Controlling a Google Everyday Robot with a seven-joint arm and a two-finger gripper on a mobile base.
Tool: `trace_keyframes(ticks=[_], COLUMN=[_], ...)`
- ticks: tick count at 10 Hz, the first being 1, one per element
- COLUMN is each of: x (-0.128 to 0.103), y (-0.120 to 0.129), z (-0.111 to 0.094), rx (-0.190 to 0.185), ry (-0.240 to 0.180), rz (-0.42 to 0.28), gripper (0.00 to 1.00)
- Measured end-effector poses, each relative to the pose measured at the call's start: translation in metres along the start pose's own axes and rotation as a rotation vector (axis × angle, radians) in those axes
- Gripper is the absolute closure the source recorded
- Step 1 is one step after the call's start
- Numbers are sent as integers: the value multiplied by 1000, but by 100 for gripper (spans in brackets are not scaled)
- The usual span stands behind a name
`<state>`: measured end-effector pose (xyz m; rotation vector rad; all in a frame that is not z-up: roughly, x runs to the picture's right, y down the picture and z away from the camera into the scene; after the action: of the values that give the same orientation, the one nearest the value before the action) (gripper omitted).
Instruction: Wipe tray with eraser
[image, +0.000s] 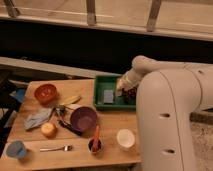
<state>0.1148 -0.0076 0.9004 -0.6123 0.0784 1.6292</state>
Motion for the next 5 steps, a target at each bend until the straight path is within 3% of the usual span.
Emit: trace_keyframes(ticks=[2, 5], x=[5, 15], y=[10, -7], z=[8, 3], rx=[4, 39], ry=[15, 14], rz=[12, 39], gripper=[100, 100])
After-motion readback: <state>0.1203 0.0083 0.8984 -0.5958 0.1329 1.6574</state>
